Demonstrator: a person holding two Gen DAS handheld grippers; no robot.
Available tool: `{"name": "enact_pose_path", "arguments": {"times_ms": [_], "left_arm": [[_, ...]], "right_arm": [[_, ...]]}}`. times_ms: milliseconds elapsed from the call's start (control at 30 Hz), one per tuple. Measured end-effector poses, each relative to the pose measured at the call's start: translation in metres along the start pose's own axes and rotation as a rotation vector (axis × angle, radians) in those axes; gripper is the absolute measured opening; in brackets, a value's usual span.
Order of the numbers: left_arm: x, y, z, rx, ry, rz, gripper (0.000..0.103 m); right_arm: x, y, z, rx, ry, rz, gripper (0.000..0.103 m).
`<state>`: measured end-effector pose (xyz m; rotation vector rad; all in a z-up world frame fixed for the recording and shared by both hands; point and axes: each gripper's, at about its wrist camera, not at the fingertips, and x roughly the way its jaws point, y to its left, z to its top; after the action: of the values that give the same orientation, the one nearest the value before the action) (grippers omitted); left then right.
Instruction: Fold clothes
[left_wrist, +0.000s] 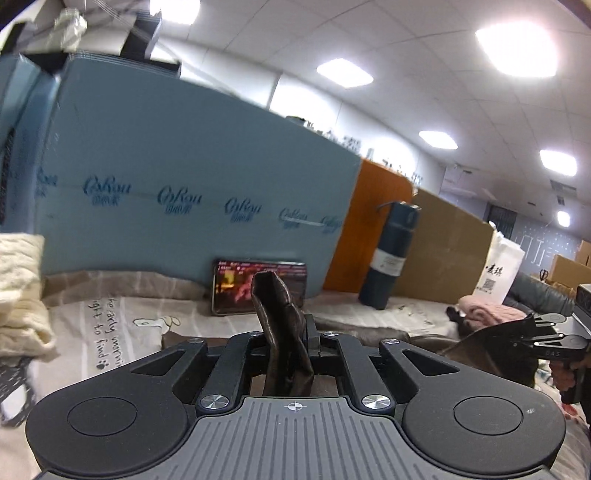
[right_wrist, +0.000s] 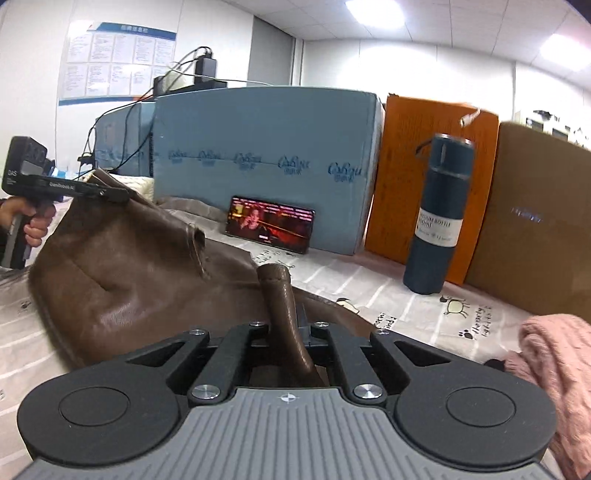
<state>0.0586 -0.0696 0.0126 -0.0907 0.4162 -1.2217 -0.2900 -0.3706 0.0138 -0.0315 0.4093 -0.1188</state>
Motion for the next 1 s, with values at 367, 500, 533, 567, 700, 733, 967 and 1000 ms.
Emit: {"name": "enact_pose_path", "arguments": {"times_ms": [367, 500, 533, 567, 700, 733, 967, 1000], "left_arm": [[0.052, 0.041, -0.006, -0.086, 0.152, 0.000, 0.014], [0.055, 0.057, -0.010, -0.153, 0.188, -0.023, 0.024], [0.053, 0.061, -0.011, -0.172, 0.182, -0.032, 0.029], [0.051, 0.063, -0.011, -0.188, 0.178, -0.042, 0.034], [0.038, 0.066, -0.011, -0.215, 0.175, -0.091, 0.074], [0.033, 0.064, -0.010, -0.207, 0.167, -0.097, 0.075], [0.027, 0.043, -0.012, -0.114, 0.185, 0.024, 0.062], [0.029, 0.038, -0.012, -0.081, 0.196, 0.058, 0.035]], "right_arm": [[0.036, -0.034, -0.012, 0.098, 0.038, -0.028, 0.004], [0.042, -0.037, -0.016, 0.108, 0.062, -0.043, 0.008], [0.043, -0.038, -0.017, 0.118, 0.063, -0.046, 0.011], [0.043, -0.039, -0.018, 0.128, 0.063, -0.048, 0.013], [0.034, -0.043, -0.019, 0.227, 0.017, -0.100, 0.044], [0.032, -0.043, -0.019, 0.255, 0.010, -0.117, 0.052], [0.015, -0.045, -0.021, 0.456, -0.023, -0.208, 0.056], [0.013, -0.045, -0.021, 0.482, -0.024, -0.224, 0.052]]}}
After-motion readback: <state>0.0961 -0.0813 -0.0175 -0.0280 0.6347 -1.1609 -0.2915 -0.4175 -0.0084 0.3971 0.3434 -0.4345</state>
